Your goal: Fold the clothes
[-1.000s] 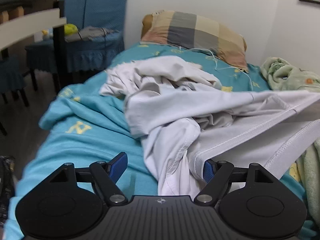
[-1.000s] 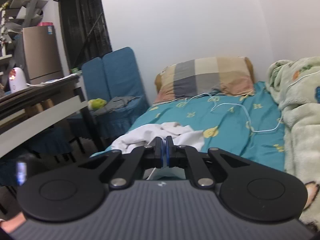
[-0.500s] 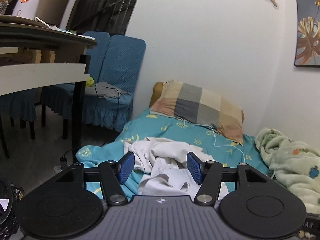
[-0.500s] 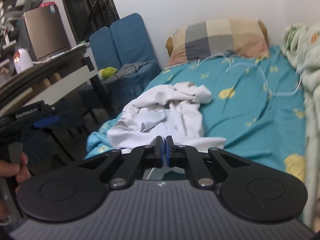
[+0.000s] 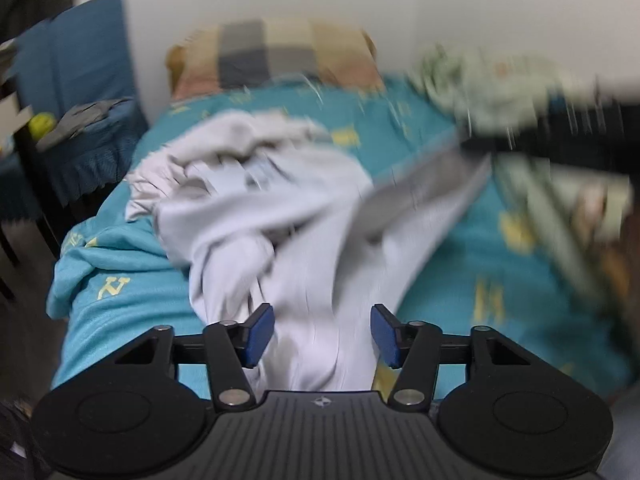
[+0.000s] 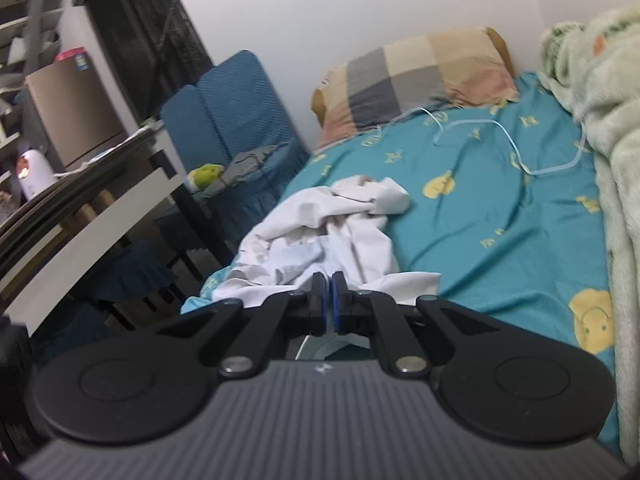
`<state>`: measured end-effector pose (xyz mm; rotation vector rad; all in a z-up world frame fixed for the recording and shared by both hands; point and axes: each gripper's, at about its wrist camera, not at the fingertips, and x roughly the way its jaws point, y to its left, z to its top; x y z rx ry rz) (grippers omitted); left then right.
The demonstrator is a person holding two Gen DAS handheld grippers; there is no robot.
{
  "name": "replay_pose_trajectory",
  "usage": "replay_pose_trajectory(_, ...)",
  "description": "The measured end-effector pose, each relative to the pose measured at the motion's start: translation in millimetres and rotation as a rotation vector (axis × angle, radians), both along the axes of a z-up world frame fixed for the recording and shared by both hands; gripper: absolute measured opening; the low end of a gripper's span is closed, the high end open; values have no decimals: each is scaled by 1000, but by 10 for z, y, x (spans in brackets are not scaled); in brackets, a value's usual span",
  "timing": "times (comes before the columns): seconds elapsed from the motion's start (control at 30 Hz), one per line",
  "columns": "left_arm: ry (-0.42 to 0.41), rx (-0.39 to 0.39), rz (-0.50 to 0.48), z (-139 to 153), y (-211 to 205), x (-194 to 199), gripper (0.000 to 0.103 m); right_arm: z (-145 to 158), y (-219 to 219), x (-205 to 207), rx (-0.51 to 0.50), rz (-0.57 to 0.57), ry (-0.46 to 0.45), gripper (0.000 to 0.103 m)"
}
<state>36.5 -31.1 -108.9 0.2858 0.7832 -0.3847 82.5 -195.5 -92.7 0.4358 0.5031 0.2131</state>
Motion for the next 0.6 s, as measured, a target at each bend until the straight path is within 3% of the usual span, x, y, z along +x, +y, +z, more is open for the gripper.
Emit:
replay_pose_trajectory(0.07, 27, 57, 2, -114, -20, 17, 47, -48, -32, 29, 0, -16, 23, 6)
replay_pose_trajectory(0.1, 38, 78, 11, -158, -4, 38, 33, -71, -44, 39, -1, -23, 32, 6)
replay_pose_trajectory(0.13, 33, 70, 17, -156, 21, 46, 9, -93, -54, 53, -1, -28, 42, 6)
replay_pose_trajectory(0.2, 16, 10, 37, -91, 96, 51, 10, -136, -75, 89, -1, -38, 61, 6)
replay_pose_trajectory(0.33, -34, -219, 91, 261, 352, -3, 9, -198, -99, 139, -7, -53, 90, 7)
replay_pose_trajectory(0.5, -1, -471, 173, 497, 797, -13, 9, -228, -55, 153, -35, -13, 125, 11)
replay_pose_trajectory(0.57, 11, -526, 195, 517, 922, -35, 9, -229, 10, 160, -78, 17, 143, 20)
replay_pose_trajectory(0.6, 11, -545, 202, 530, 965, -33, 9, -213, 84, 144, -125, 47, 131, 37)
